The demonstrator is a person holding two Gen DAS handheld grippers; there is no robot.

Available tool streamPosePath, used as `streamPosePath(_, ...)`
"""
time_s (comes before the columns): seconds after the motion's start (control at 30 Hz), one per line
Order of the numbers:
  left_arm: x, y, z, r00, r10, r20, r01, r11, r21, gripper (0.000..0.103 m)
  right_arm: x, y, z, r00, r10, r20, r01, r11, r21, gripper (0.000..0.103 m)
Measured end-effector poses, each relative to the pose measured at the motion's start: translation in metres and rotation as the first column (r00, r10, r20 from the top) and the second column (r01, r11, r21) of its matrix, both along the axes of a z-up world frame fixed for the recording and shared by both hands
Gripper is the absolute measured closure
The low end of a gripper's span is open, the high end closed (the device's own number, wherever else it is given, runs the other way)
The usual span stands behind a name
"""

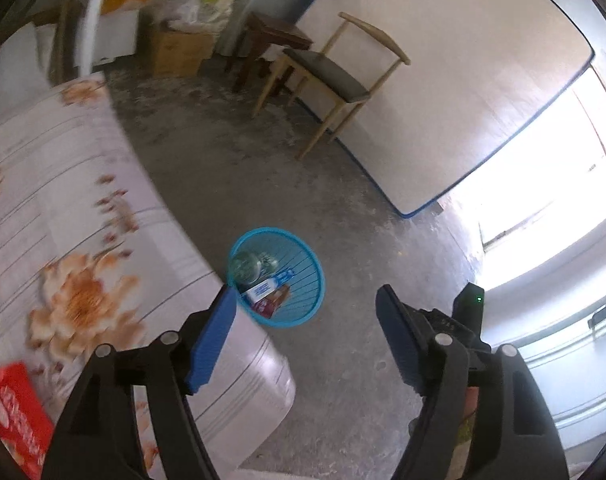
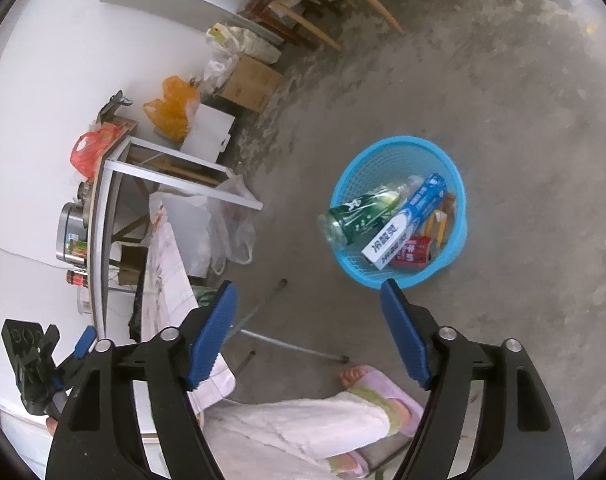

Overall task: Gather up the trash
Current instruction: 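Move both tools back over the table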

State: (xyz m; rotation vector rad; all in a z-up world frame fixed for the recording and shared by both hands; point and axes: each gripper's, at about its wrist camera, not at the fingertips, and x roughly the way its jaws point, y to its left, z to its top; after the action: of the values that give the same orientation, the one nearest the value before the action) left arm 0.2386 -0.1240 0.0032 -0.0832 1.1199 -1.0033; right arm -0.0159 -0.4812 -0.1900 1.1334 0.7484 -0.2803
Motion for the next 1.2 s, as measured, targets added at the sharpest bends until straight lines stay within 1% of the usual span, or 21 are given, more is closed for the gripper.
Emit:
streamPosePath(0.13, -0.008, 0.025, 0.001, 0.999, 0.044, -0.012, -0.044, 0.999, 0.031, 0.03, -0.01, 0.004, 0.001, 1.0, 0.003, -0.031, -0.005, 0.999, -0.049, 0.029)
streamPosePath(0.3, -0.014, 0.062, 0.006, 0.992, 0.126, -0.02, -0.125, 0.991, 0.056, 0.028, -0.024, 0.007, 0.011, 0.999, -0.005, -0.034, 0.001, 0.994, -0.113, 0.026)
streamPosePath(0.47, -0.017, 0.104, 0.02, 0.977, 0.215, -0.007, -0.215, 0.976, 0.048, 0.026, -0.031, 0.01, 0.025, 1.0, 0.003, -0.018, -0.006, 0.986, -0.164, 0.024)
streamPosePath(0.5, -0.016, 0.106, 0.023, 0.975, 0.224, 0.0, -0.223, 0.974, 0.049, 0.025, -0.031, 0.012, 0.028, 1.0, 0.01, -0.012, -0.012, 0.986, -0.169, 0.024)
streamPosePath(0.57, -0.019, 0.125, 0.03, 0.965, 0.259, 0.034, -0.26, 0.964, 0.049, 0.024, -0.028, 0.017, 0.036, 0.999, 0.032, 0.002, -0.032, 0.983, -0.182, 0.024)
streamPosePath(0.67, -0.023, 0.157, 0.035, 0.946, 0.318, 0.061, -0.321, 0.946, 0.042, 0.023, -0.021, 0.028, 0.05, 0.997, 0.078, 0.026, -0.071, 0.977, -0.202, 0.024)
streamPosePath(0.8, -0.028, 0.198, 0.033, 0.915, 0.391, 0.1, -0.397, 0.917, 0.045, 0.021, 0.001, 0.049, 0.067, 0.987, 0.153, 0.039, -0.14, 0.962, -0.232, 0.024)
streamPosePath(0.87, -0.03, 0.218, 0.027, 0.899, 0.423, 0.115, -0.431, 0.901, 0.055, 0.021, 0.014, 0.061, 0.074, 0.978, 0.202, 0.042, -0.186, 0.952, -0.242, 0.024)
streamPosePath(0.97, -0.032, 0.242, 0.013, 0.878, 0.458, 0.141, -0.472, 0.878, 0.085, 0.021, 0.038, 0.087, 0.085, 0.958, 0.286, 0.031, -0.267, 0.925, -0.271, 0.024)
streamPosePath(1.0, -0.033, 0.253, 0.007, 0.866, 0.475, 0.154, -0.492, 0.865, 0.102, 0.021, 0.047, 0.097, 0.089, 0.947, 0.319, 0.028, -0.299, 0.912, -0.28, 0.024)
streamPosePath(1.03, -0.034, 0.259, 0.002, 0.86, 0.485, 0.156, -0.503, 0.857, 0.109, 0.021, 0.056, 0.108, 0.092, 0.935, 0.352, 0.026, -0.331, 0.899, -0.287, 0.024)
streamPosePath(1.13, -0.036, 0.288, -0.016, 0.838, 0.528, 0.14, -0.543, 0.831, 0.118, 0.021, 0.078, 0.136, 0.1, 0.901, 0.433, 0.024, -0.407, 0.863, -0.299, 0.024)
streamPosePath(1.2, -0.036, 0.306, -0.027, 0.821, 0.555, 0.135, -0.569, 0.813, 0.122, 0.021, 0.096, 0.159, 0.104, 0.868, 0.496, 0.016, -0.468, 0.828, -0.309, 0.024)
